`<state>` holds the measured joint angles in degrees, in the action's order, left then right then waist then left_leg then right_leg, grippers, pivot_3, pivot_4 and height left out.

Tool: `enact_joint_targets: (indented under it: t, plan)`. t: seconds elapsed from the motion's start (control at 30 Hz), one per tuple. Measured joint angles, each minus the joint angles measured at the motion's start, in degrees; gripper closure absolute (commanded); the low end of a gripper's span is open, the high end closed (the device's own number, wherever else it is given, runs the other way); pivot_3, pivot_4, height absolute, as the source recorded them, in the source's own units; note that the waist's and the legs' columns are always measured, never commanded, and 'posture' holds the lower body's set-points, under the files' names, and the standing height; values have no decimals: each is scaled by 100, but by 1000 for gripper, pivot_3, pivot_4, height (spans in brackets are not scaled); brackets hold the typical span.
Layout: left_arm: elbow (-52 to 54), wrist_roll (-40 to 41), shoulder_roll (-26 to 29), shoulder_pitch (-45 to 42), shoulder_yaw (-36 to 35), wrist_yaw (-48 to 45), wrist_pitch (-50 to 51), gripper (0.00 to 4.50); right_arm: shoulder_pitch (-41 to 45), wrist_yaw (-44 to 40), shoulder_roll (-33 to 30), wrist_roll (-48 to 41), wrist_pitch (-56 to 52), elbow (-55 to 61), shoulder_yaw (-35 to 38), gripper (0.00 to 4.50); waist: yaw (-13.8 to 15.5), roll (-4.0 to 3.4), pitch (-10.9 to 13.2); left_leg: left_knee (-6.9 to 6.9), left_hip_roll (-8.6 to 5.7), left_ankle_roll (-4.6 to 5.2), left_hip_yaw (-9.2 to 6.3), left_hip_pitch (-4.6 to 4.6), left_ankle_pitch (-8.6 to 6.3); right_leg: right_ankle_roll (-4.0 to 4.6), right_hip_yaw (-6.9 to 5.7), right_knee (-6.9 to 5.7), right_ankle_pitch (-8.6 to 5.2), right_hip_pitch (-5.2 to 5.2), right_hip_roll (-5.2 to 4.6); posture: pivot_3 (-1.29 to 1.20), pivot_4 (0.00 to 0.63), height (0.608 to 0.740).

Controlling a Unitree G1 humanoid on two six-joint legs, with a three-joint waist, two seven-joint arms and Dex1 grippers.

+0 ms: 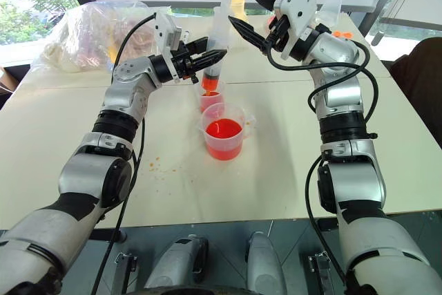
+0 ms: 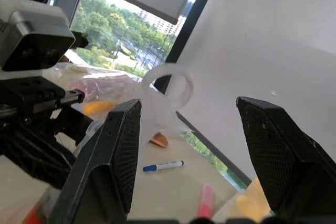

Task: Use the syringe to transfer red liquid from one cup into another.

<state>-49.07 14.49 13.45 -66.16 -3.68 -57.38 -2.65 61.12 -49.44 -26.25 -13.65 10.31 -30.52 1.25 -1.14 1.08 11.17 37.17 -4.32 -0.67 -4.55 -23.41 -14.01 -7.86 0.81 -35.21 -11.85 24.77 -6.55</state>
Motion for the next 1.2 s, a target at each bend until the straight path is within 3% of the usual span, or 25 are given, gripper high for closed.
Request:
enact_joint_targets:
  t: [0.73,0.93,1.2]
  plan:
    - [250,-106,-2,301,198,-241,-7,3041,254,24,253,167,357,-584,48,1540,-7,0,0,-1,0,-9,0,0,5,0,1,-2,0,2,0,0,150,740]
    - [326,-131,5,343,200,-223,-17,3041,253,-192,416,165,336,-594,-31,4433,-7,0,0,-1,0,-9,-1,0,5,0,0,-3,0,2,0,0,150,740]
    - [325,-196,174,342,232,-217,-126,3041,237,-159,531,160,279,-580,-22,4433,-9,0,0,-1,0,-12,-2,0,7,0,1,-4,0,4,0,0,150,740]
